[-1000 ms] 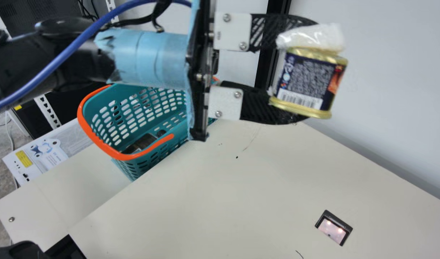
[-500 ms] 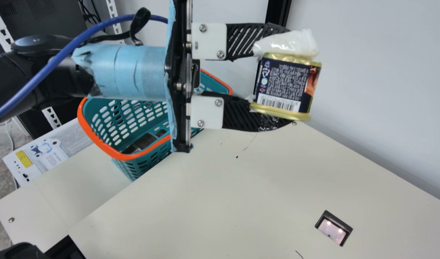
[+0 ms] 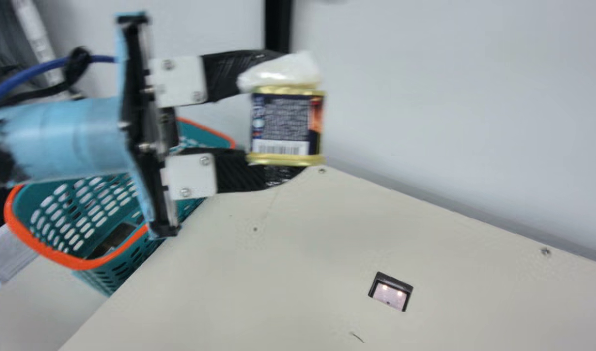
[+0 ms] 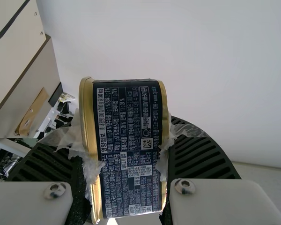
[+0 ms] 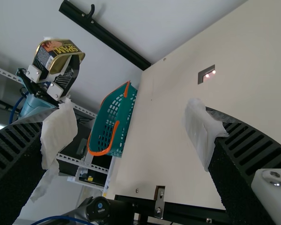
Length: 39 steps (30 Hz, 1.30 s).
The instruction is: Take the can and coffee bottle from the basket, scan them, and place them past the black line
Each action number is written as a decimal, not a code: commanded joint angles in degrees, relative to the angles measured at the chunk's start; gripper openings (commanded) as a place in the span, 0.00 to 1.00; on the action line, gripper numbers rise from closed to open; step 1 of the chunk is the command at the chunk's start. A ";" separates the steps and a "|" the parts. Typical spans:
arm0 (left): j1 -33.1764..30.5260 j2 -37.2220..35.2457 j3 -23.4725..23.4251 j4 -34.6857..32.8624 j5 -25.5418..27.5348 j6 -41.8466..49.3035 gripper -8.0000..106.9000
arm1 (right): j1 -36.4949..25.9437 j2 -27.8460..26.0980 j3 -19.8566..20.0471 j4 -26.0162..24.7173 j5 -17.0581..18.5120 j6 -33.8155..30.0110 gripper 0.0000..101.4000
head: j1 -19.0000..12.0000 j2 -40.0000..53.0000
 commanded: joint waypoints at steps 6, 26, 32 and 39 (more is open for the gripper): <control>0.00 0.00 0.00 0.00 0.00 0.00 0.16 | 0.00 0.00 0.00 0.00 0.00 0.00 1.00 | -1.56 -0.44; -7.65 -0.05 -6.89 15.58 -23.65 17.32 0.16 | 0.00 0.00 0.00 0.00 0.00 0.00 1.00 | -1.56 -0.44; -19.71 -0.54 -6.01 24.41 -46.69 31.73 0.16 | 0.00 0.00 0.00 0.00 0.00 0.00 1.00 | -1.56 -0.44; -34.81 0.18 -2.45 26.39 -68.85 46.83 0.16 | 0.00 0.00 0.00 0.00 0.00 0.00 1.00 | -1.56 -0.44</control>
